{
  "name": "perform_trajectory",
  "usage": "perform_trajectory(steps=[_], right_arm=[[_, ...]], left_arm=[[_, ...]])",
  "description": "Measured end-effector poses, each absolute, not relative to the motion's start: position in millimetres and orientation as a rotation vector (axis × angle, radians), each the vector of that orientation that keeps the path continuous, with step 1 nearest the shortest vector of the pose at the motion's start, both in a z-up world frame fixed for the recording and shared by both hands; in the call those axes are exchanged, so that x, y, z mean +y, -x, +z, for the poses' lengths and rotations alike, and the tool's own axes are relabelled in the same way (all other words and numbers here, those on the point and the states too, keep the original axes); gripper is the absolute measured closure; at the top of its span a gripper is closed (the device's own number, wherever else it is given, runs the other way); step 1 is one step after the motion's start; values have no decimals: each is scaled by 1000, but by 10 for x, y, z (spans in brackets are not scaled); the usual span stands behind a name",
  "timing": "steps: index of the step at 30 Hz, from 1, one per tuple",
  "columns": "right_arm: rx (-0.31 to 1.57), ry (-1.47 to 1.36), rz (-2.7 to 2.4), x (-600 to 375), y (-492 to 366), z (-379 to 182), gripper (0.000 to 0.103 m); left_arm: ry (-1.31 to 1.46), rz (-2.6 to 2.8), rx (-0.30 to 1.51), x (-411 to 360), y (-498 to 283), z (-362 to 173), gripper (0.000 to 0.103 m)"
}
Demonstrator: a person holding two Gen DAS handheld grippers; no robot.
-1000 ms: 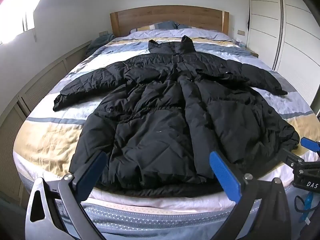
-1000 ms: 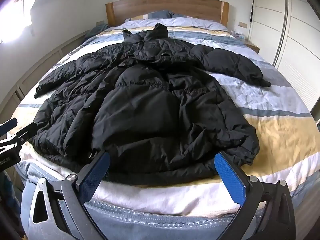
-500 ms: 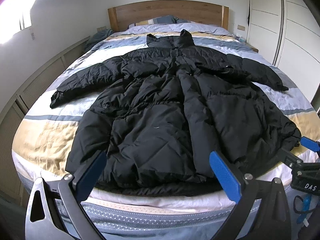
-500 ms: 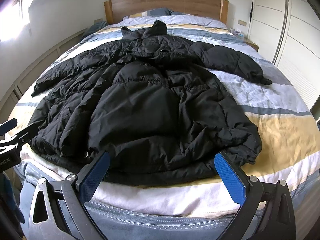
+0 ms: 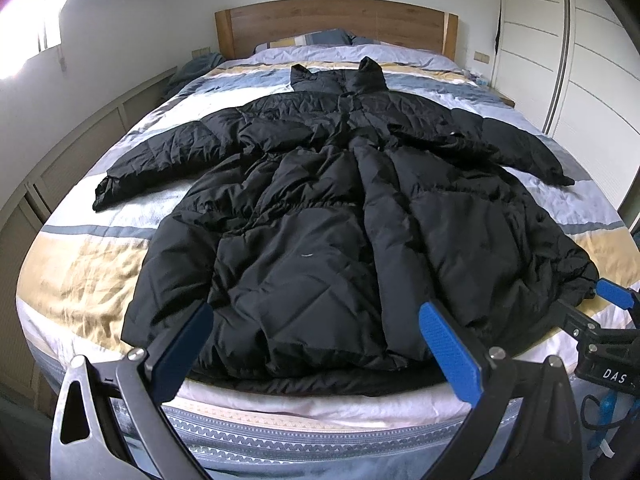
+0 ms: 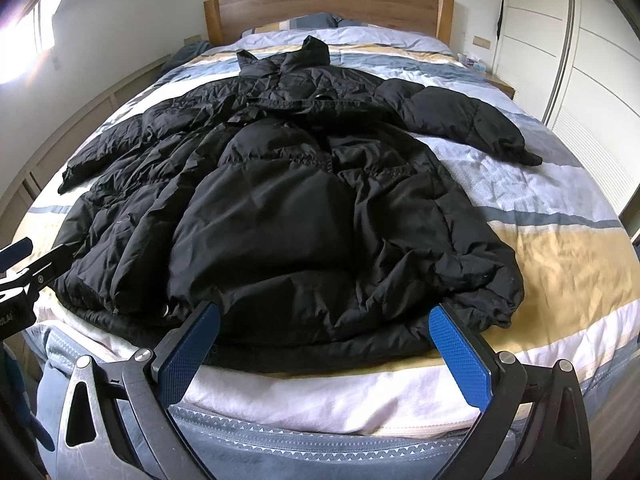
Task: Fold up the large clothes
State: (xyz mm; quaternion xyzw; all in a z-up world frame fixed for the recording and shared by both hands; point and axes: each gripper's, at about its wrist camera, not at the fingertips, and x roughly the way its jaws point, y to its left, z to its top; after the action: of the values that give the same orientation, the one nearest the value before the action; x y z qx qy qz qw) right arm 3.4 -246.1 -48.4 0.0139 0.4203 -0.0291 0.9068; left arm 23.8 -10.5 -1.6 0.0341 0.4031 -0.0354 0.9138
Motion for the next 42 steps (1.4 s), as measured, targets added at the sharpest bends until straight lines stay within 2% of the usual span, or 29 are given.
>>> perform_trajectory(steps=[23, 32, 37, 42], right_arm=[[870, -42, -52, -2449, -119, -489, 1], [907, -51, -60, -2423, -405, -594, 1], [910, -118, -17, -2356, -534, -551, 1], [814, -156, 35, -2237, -342, -416, 1]], left_arm=[[-82, -76, 836, -146, -328, -43, 0], [-86, -77, 868, -105, -725, -136, 0], [-160, -29, 836, -45, -735, 110, 0], [-205, 22, 751, 96, -399, 355, 0]])
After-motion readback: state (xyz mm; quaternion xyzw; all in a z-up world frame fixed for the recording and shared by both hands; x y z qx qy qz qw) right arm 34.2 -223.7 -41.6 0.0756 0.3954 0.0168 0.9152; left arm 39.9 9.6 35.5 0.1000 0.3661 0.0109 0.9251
